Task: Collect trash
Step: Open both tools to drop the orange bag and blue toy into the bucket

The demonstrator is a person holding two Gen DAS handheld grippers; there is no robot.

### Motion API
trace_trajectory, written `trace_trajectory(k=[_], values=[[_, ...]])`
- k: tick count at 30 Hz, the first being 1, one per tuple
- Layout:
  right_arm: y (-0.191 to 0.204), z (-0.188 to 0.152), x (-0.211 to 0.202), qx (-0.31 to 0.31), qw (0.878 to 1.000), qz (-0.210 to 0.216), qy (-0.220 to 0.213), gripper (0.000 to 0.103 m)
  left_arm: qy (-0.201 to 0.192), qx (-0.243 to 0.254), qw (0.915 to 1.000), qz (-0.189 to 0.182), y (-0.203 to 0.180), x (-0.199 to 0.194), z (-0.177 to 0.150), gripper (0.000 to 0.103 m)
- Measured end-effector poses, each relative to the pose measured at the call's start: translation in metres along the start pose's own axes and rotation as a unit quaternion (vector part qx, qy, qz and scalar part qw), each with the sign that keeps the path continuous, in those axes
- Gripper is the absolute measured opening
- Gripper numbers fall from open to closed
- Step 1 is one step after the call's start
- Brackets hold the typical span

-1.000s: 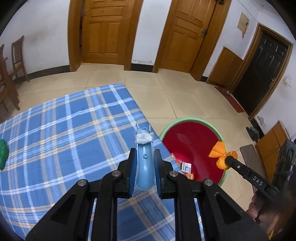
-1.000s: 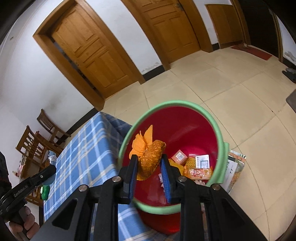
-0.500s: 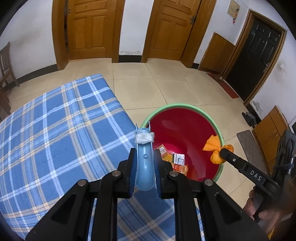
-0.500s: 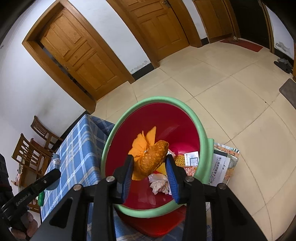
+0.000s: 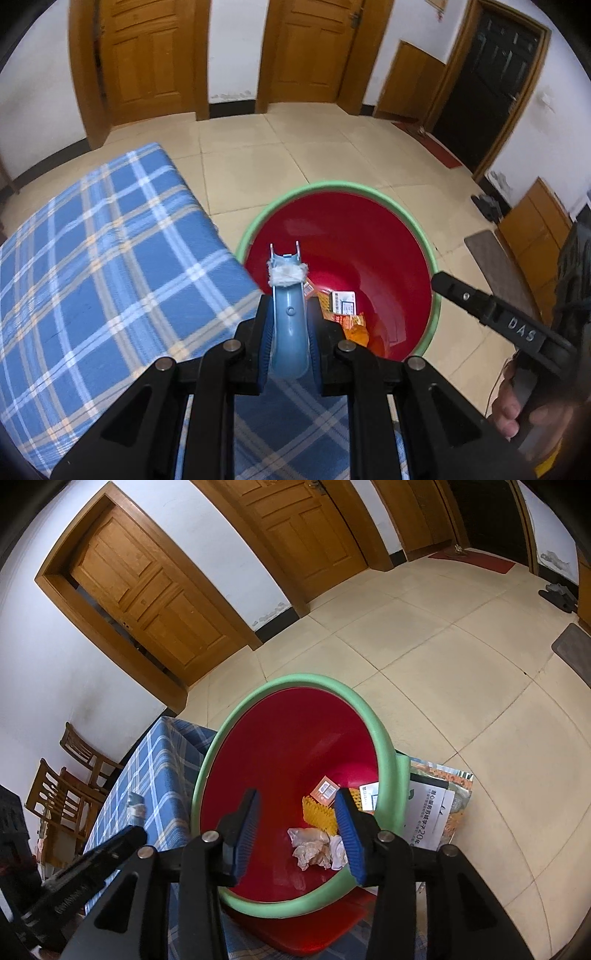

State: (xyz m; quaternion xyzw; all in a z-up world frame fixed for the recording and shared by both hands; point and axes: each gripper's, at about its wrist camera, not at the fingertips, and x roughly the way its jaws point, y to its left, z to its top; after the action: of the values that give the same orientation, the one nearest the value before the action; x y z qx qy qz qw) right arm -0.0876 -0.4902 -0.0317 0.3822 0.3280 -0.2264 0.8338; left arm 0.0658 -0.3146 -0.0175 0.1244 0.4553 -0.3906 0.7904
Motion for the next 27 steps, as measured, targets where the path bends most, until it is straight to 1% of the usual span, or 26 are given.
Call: trace_trajectory(k=[3, 7, 8, 9, 12, 16, 18, 20, 22, 24, 27], values=[[-0.003, 0.0, 0.0, 0.002, 1.0, 0.001, 0.001, 0.046, 0.011, 0.008, 0.9999, -0.007, -0.006, 0.01, -0.002, 0.017], [-0.005, 0.0, -0.002, 0.004, 1.0, 0.002, 0.0, 0.048, 0.011, 0.017, 0.9998, -0.008, -0.011, 0.014, -0.004, 0.019], [-0.005, 0.0, -0.002, 0.005, 1.0, 0.003, -0.001, 0.048, 0.011, 0.016, 0.9998, -0.008, -0.011, 0.015, -0.004, 0.025], [-0.005, 0.001, -0.003, 0.005, 1.0, 0.004, -0.002, 0.049, 0.01, 0.014, 0.9998, -0.009, -0.011, 0.014, -0.004, 0.033], [-0.005, 0.001, -0.004, 0.006, 1.0, 0.005, -0.003, 0.049, 0.002, 0.006, 1.0, -0.007, -0.01, 0.011, -0.003, 0.043], [-0.001, -0.001, -0.008, 0.002, 1.0, 0.007, -0.005, 0.052, -0.003, -0.005, 1.0, 0.003, -0.005, 0.004, -0.003, 0.048], [0.002, -0.002, -0.01, -0.003, 1.0, 0.01, -0.006, 0.057, -0.006, -0.013, 0.9999, 0.007, -0.001, 0.001, -0.003, 0.052], [0.007, -0.002, -0.012, -0.008, 1.0, 0.013, -0.008, 0.061, -0.009, -0.021, 0.9996, 0.014, 0.003, -0.006, -0.005, 0.053], [0.012, -0.003, -0.014, -0.013, 1.0, 0.016, -0.008, 0.064, -0.012, -0.026, 0.9994, 0.02, 0.008, -0.011, -0.007, 0.055], [0.018, -0.005, -0.016, -0.018, 1.0, 0.019, -0.008, 0.066, -0.017, -0.035, 0.9988, 0.03, 0.014, -0.019, -0.01, 0.063], [0.027, -0.009, -0.018, -0.028, 0.999, 0.026, -0.005, 0.071, -0.026, -0.05, 0.9975, 0.042, 0.024, -0.031, -0.014, 0.069]])
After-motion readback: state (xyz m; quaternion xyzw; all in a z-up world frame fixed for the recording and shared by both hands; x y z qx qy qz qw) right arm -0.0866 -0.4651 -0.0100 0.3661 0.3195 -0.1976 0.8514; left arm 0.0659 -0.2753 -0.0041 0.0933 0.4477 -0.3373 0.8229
